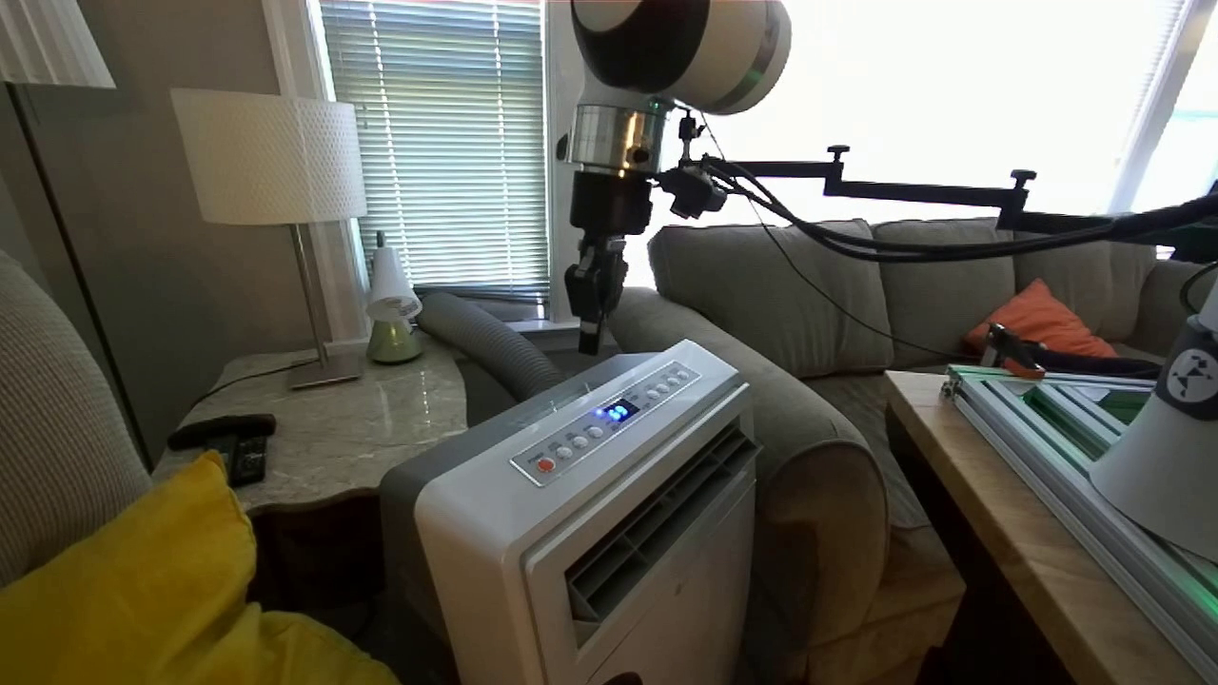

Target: Press the button on the machine and place the pillow on top of it

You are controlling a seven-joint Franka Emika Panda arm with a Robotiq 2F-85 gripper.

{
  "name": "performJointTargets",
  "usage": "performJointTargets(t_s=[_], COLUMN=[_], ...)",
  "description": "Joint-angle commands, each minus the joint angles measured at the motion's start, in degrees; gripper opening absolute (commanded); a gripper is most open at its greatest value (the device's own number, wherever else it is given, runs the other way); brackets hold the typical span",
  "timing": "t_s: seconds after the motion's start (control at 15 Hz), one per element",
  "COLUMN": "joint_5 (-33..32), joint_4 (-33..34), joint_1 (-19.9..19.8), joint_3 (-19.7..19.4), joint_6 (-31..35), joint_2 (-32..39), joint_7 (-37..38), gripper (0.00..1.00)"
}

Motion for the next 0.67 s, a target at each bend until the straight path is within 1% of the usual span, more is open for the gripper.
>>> performJointTargets(t_s=[0.0, 0.27, 0.6], joint_5=[-0.8, -1.3, -2.0], joint_4=[0.5, 0.5, -0.1], joint_1=[-4.8, -6.4, -7.0], joint_3=[5.7, 8.6, 9.9], joint_6=[1.0, 0.9, 1.5], joint_2=[0.8, 1.3, 2.5], joint_7=[0.6, 0.8, 1.1], gripper=[0.00, 0.00, 0.00])
